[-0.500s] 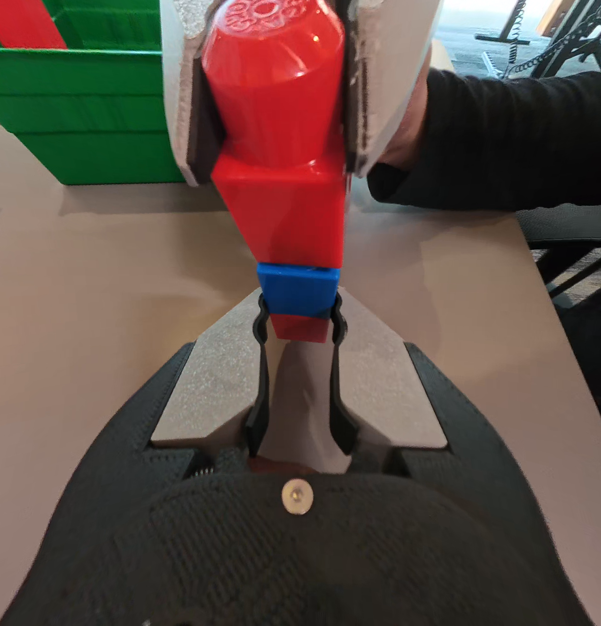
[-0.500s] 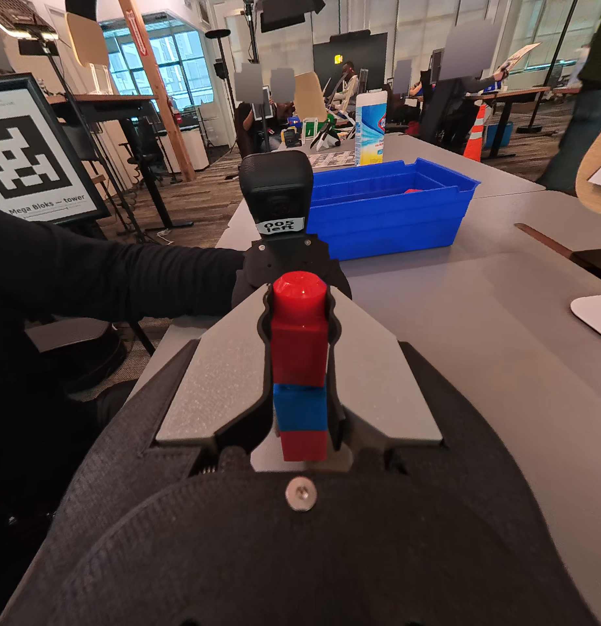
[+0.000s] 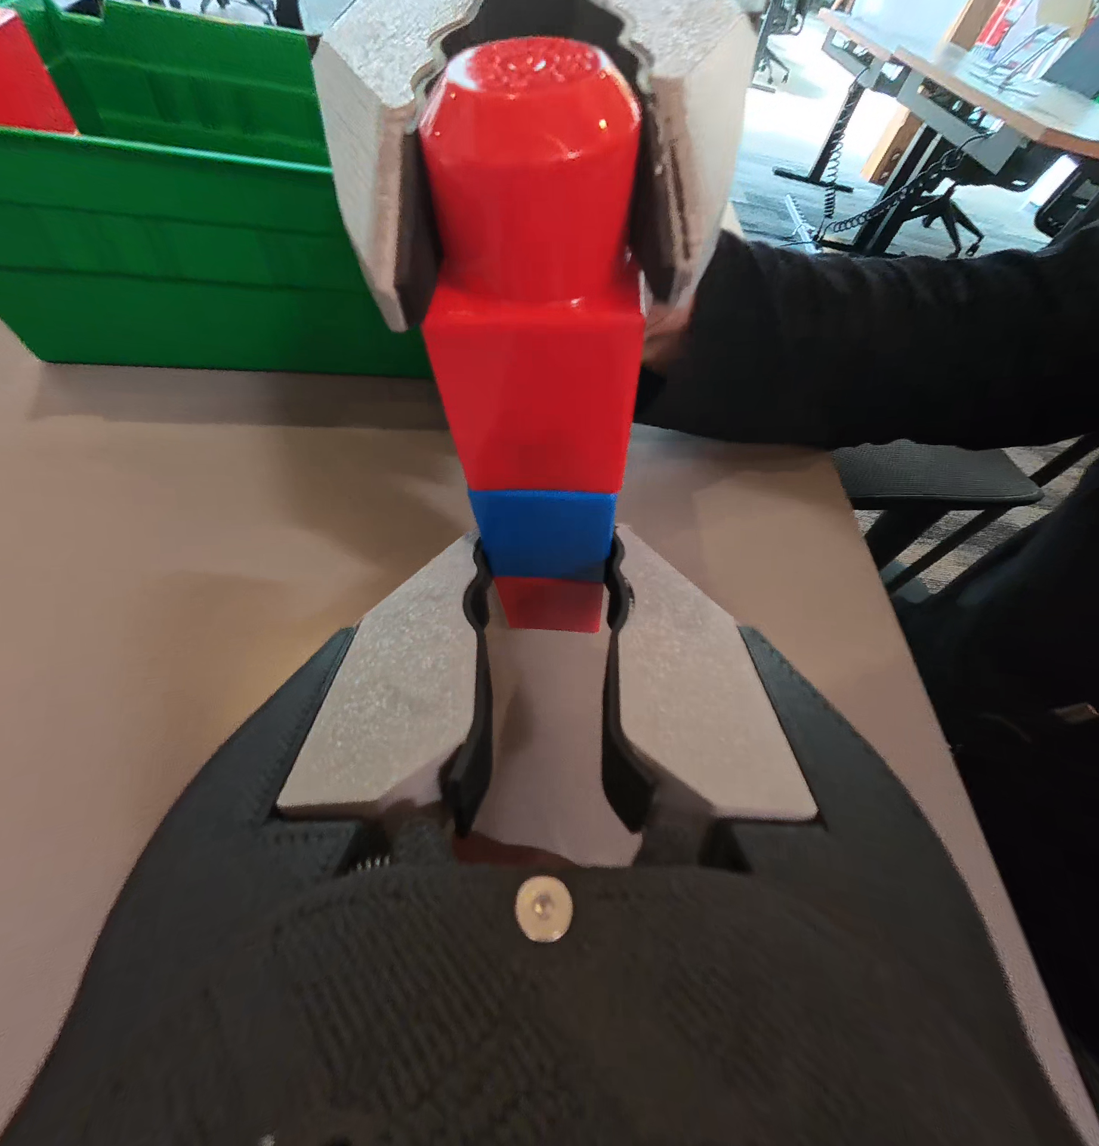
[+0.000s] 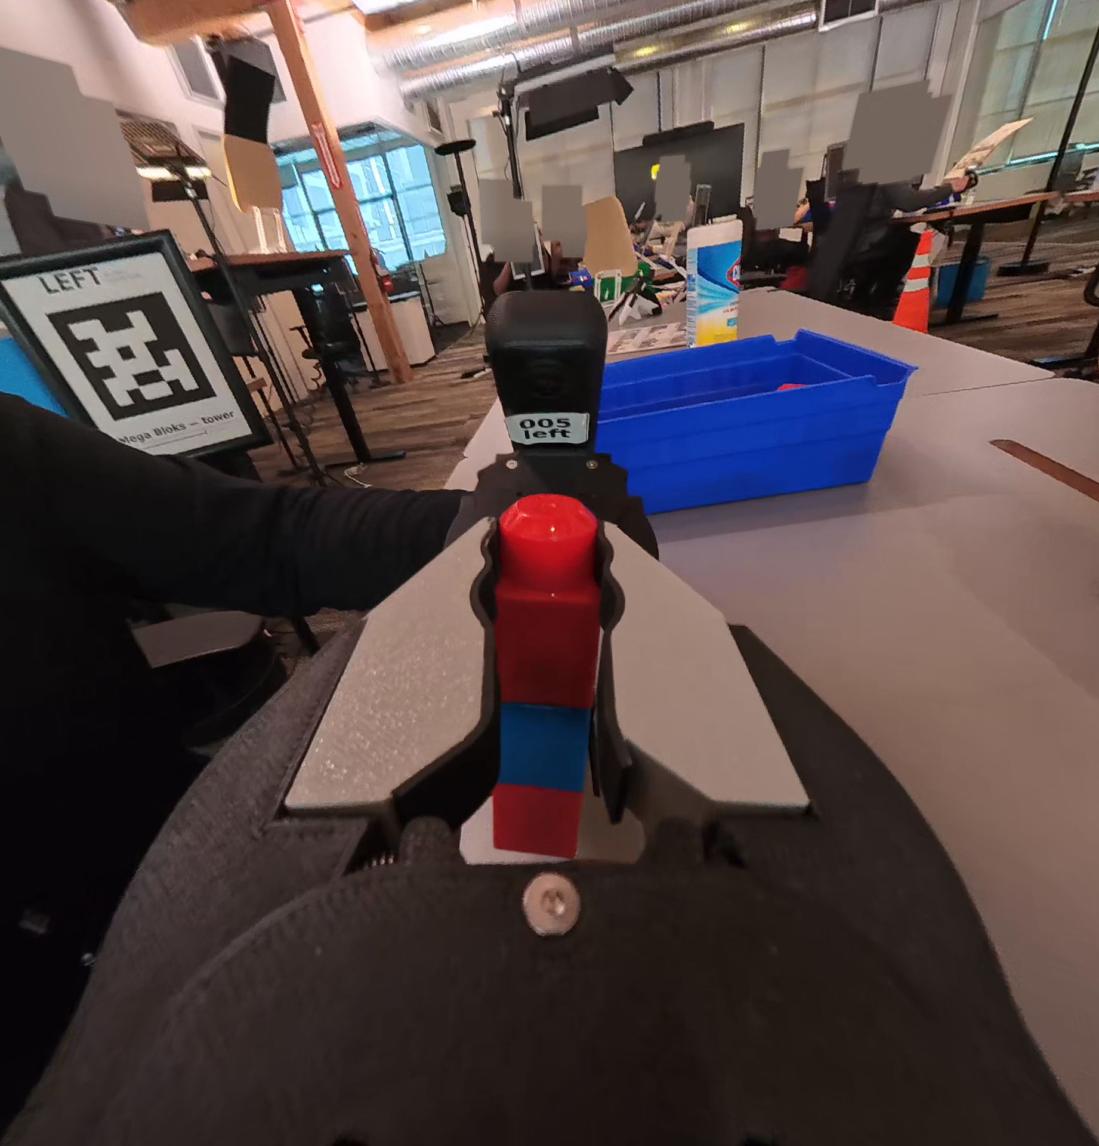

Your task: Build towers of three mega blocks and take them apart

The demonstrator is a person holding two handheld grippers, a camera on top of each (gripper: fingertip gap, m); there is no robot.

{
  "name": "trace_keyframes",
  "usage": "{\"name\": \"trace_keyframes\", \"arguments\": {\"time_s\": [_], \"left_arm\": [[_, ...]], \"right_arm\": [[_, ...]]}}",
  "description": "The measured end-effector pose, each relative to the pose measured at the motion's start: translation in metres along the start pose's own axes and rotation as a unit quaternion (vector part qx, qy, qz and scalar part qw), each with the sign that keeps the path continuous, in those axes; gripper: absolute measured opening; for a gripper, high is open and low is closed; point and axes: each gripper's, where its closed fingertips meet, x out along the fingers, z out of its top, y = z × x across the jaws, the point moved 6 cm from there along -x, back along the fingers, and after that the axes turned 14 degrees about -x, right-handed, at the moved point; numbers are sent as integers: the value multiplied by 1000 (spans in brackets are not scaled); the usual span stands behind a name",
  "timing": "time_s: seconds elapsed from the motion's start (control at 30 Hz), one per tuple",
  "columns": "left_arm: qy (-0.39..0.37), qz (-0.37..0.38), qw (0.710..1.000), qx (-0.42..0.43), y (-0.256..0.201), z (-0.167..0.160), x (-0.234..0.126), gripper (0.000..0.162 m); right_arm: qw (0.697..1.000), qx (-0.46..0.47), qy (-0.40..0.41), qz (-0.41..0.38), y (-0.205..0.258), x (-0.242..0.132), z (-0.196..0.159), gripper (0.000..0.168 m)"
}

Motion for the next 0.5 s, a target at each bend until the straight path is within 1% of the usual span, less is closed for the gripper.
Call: {"name": "trace_keyframes", "arguments": {"time_s": [0.13, 0.27, 0.33, 0.5], "left_arm": [[7, 19, 1000, -5, 6, -2, 1, 34], [3, 5, 1000, -8, 2, -1, 1, 33], [-9, 4, 1000, -19, 2, 2, -1, 34], [-1, 6, 1000, -19, 3, -1, -1, 34]], "right_arm": [[999, -7, 26, -21, -3, 3, -4, 28], [1000, 1, 10, -11, -2, 3, -3, 28], [1000, 3, -2, -21, -4, 0, 0, 27], [1000, 4, 6, -20, -3, 3, -1, 28]]}}
